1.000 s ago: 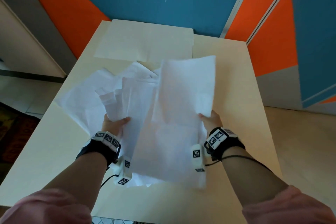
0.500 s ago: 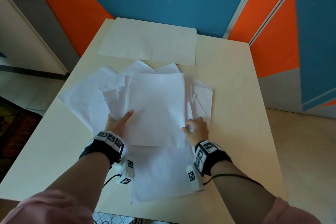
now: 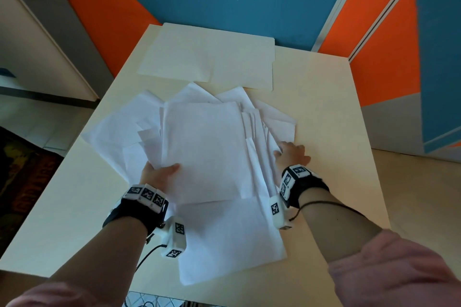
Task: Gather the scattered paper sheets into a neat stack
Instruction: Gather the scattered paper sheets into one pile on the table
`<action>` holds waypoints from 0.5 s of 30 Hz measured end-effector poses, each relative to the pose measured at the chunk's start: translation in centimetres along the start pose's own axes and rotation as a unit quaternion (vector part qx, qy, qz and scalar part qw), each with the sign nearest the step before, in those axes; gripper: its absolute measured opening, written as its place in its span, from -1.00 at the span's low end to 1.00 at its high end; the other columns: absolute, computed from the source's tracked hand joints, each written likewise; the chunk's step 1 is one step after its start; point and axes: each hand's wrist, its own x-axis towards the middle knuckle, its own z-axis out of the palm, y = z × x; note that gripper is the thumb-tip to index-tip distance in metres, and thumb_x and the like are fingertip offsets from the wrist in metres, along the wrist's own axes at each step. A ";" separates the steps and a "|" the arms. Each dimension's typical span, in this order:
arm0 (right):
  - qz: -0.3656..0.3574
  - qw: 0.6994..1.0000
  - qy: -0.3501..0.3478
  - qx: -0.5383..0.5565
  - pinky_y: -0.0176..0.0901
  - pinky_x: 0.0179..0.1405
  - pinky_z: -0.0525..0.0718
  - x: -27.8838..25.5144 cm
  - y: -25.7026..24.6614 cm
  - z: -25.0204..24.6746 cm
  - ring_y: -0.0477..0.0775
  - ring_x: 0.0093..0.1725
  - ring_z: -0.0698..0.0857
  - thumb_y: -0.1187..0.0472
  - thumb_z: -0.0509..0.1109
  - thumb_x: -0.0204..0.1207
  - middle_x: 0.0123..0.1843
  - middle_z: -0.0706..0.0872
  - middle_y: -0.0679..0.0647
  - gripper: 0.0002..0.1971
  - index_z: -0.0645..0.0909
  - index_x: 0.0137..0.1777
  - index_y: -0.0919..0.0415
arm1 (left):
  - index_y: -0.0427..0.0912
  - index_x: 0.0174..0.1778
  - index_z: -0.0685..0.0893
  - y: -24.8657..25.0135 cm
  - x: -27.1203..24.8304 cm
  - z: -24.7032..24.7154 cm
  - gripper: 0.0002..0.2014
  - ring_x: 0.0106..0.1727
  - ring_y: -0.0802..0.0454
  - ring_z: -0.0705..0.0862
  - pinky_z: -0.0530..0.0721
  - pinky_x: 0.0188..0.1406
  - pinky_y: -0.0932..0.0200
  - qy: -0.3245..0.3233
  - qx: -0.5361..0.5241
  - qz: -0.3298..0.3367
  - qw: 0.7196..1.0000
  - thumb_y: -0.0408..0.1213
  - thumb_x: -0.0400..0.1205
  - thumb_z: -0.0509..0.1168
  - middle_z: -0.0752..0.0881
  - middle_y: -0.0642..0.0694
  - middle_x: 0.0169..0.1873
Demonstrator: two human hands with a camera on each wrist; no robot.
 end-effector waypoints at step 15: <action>-0.015 0.962 -0.108 0.250 -0.23 0.12 0.51 -2.1 0.9 -0.9 0.16 0.22 0.63 0.27 0.20 0.61 0.23 0.66 0.12 -0.71 0.52 0.30 0.26 | -0.36 0.35 0.49 0.3 -0.1 0.7 -0.50 0.28 -0.32 0.64 0.60 0.28 -0.14 0.046 0.054 0.013 0.997 -0.46 0.48 0.43 0.64 -0.34 0.28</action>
